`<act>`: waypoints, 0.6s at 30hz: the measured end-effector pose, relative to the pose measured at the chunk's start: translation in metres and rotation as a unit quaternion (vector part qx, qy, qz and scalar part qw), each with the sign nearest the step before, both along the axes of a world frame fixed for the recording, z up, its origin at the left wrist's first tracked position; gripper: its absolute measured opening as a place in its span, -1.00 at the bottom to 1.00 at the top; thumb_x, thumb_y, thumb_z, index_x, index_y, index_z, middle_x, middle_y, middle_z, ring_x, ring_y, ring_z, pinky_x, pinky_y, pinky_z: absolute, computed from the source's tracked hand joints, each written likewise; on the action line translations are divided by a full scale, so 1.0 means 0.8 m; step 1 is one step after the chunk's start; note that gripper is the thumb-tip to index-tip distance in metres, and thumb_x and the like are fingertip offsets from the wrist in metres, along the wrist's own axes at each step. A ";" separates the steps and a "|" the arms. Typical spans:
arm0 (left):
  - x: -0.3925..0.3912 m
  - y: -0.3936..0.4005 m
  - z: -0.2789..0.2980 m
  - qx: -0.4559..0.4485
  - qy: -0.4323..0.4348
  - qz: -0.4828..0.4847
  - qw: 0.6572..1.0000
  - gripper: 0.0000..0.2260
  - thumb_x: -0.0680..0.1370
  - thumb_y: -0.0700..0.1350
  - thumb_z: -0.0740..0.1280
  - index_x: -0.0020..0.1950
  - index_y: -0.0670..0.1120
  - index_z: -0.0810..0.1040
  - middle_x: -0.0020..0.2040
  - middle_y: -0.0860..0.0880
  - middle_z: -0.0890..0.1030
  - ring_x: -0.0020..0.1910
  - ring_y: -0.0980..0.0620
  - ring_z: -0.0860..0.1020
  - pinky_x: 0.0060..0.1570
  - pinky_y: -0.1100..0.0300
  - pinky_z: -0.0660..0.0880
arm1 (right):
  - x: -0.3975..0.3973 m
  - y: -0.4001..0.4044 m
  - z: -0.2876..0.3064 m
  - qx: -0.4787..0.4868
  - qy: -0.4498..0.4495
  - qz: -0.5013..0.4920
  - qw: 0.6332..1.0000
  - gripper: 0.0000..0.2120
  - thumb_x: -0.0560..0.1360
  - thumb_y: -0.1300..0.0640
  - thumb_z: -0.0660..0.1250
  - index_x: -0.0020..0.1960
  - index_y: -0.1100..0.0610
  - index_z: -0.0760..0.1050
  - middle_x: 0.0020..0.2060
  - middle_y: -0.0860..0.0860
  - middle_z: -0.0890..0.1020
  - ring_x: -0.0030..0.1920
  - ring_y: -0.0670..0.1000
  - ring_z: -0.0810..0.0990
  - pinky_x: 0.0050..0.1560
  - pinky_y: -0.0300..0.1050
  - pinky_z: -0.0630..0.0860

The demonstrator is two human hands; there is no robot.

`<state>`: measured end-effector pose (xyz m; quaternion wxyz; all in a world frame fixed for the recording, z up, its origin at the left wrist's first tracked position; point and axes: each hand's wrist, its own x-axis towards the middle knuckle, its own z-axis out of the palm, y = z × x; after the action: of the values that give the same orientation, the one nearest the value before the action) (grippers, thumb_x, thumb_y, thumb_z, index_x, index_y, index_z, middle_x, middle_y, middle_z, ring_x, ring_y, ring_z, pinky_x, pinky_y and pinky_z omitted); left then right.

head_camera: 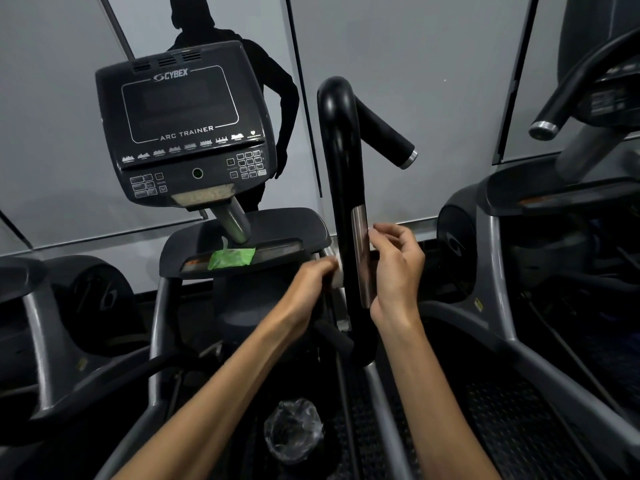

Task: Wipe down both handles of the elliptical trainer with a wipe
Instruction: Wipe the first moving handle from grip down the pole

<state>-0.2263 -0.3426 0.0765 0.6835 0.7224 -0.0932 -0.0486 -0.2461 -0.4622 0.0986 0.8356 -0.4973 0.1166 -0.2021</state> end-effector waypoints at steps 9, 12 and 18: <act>0.007 -0.009 0.001 -0.059 0.050 0.000 0.997 -0.63 0.71 0.06 0.13 -0.01 -0.08 0.67 -0.05 -0.15 0.60 -0.07 -0.05 0.58 0.11 0.10 0.47 | -0.002 -0.008 -0.010 0.024 0.026 -0.013 0.999 -0.83 0.62 0.22 0.26 -0.08 0.09 0.60 -0.07 0.05 0.69 0.06 -0.01 0.65 0.12 -0.15 0.52; 0.013 -0.003 0.017 -0.056 0.072 -0.010 0.996 -0.50 0.69 0.19 0.08 -0.13 -0.19 0.50 -0.23 -0.14 0.49 -0.31 0.06 0.47 -0.13 0.15 0.39 | -0.004 -0.012 -0.015 0.008 0.034 -0.015 0.999 -0.81 0.63 0.20 0.23 -0.06 0.10 0.61 -0.08 0.01 0.69 0.07 -0.03 0.62 0.13 -0.17 0.47; 0.020 -0.009 0.009 -0.058 0.114 -0.040 0.991 -0.12 0.52 0.49 0.13 -0.06 -0.43 0.49 -0.18 -0.40 0.50 -0.26 -0.17 0.46 -0.09 0.16 0.46 | -0.005 -0.018 -0.011 0.008 0.036 -0.017 0.999 -0.77 0.67 0.13 0.19 -0.05 0.12 0.59 -0.04 0.05 0.67 0.01 -0.06 0.57 -0.14 -0.38 0.48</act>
<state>-0.2100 -0.3499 0.0836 0.7278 0.6671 -0.0463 -0.1524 -0.2505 -0.4768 0.0894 0.8314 -0.4952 0.1570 -0.1970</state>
